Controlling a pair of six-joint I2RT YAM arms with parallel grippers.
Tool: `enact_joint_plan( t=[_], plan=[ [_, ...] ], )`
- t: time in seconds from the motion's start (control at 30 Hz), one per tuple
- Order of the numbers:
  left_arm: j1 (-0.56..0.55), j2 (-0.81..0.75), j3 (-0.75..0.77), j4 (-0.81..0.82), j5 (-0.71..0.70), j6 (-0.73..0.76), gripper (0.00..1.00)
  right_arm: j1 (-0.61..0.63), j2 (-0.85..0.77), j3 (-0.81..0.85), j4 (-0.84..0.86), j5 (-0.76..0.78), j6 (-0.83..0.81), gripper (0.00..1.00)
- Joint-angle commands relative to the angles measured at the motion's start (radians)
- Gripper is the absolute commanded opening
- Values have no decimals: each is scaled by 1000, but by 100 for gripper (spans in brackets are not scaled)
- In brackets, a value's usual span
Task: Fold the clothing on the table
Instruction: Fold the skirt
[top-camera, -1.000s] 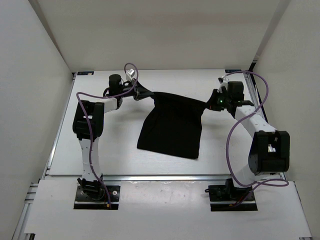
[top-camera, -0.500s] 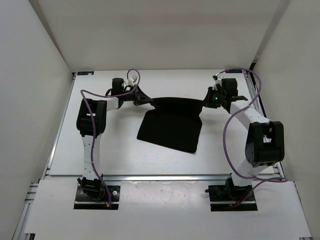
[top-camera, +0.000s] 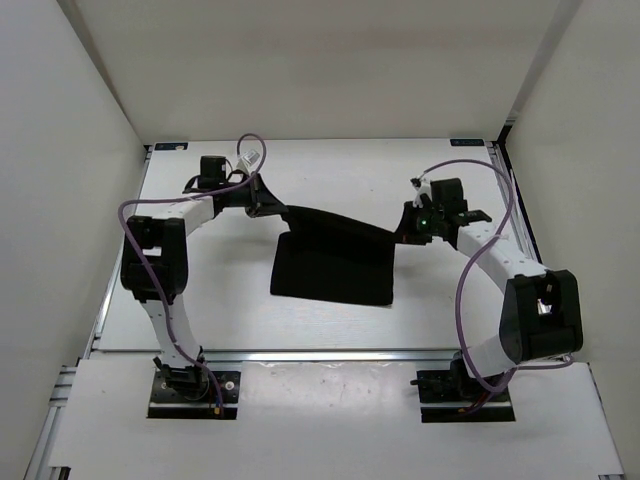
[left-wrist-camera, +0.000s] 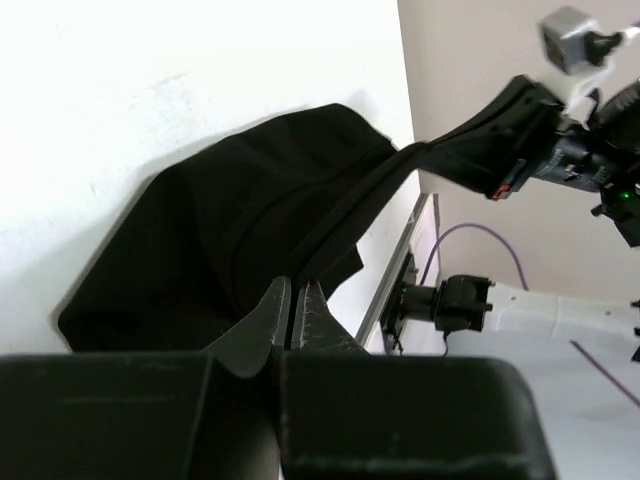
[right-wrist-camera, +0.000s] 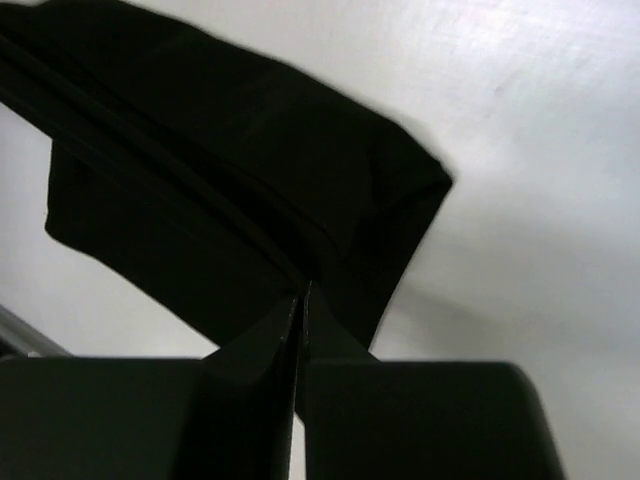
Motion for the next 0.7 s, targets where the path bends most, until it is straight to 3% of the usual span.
enact_joint_plan(
  t=[0.0, 0.17, 0.33, 0.67],
  plan=[
    [35, -83, -49, -93, -22, 122, 3, 15, -49, -41, -106, 18, 25, 0],
    [-56, -145, -66, -317, -204, 308, 2, 19, -77, -63, -159, 8, 48, 0],
    [-121, -266, -173, -287, -284, 301, 1, 19, -140, -55, -195, 8, 65, 0],
    [-98, -376, -212, -316, -327, 310, 1, 68, -201, -78, -297, -48, 49, 0]
  ],
)
